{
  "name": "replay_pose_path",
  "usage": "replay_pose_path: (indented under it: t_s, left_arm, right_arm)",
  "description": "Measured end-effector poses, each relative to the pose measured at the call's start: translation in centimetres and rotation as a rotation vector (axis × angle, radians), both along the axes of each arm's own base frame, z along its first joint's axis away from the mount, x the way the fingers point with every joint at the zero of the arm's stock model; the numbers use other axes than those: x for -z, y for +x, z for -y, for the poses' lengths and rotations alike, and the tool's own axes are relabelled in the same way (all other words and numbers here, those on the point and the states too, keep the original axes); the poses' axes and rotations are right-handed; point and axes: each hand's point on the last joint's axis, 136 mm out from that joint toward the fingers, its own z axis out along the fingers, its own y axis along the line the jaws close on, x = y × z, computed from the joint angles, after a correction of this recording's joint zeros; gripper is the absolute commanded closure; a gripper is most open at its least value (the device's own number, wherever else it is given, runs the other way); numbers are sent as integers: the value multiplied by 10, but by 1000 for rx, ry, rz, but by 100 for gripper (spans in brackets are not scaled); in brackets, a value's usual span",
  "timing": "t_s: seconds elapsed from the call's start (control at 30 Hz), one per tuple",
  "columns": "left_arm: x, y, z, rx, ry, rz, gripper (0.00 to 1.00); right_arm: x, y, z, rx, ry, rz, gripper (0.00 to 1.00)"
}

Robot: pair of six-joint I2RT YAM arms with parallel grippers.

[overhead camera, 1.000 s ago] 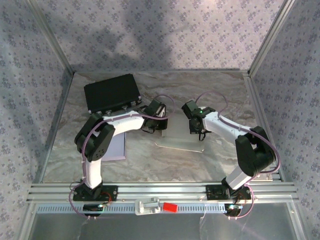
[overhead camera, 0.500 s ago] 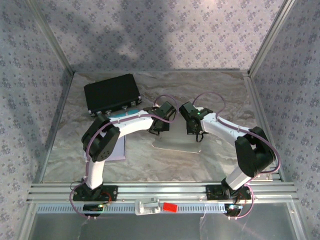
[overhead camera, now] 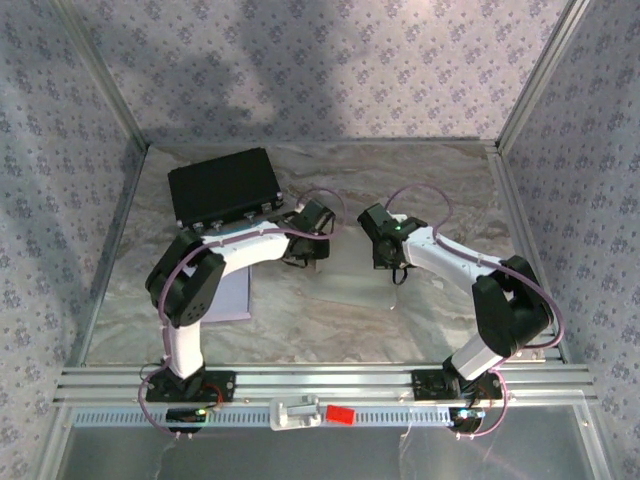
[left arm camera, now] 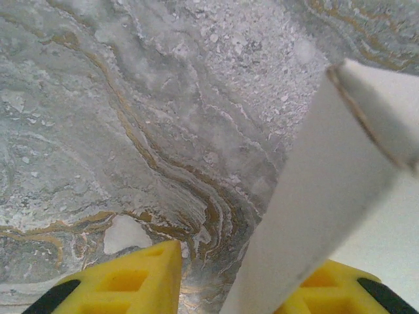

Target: Fold the paper box

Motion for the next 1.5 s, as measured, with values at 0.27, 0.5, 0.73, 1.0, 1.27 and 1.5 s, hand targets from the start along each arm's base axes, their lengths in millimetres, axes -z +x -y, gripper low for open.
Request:
replay_pose_path:
  t_s: [0.27,0.5,0.73,1.0,1.27,1.5]
  left_arm:
    - [-3,5,5,42,-73,-19,71]
    - [-3,6,8,74,-82,-11,94]
    - [-2,5,5,68,-2,1,100]
    - [-2,1,4,-1,172,36,100]
    - [-2,-1,-2,-11,214,33,80]
    - [0,-1,-5,12,201,29,62]
  right_arm:
    - [0,1,-2,-1,8,6,100]
    - [0,2,-4,-4,23,4,100]
    - [2,3,-5,3,25,1,100]
    - [9,1,-5,19,24,-18,100]
    - [10,2,-10,16,48,-25,100]
    - [11,-1,-6,28,43,-40,100]
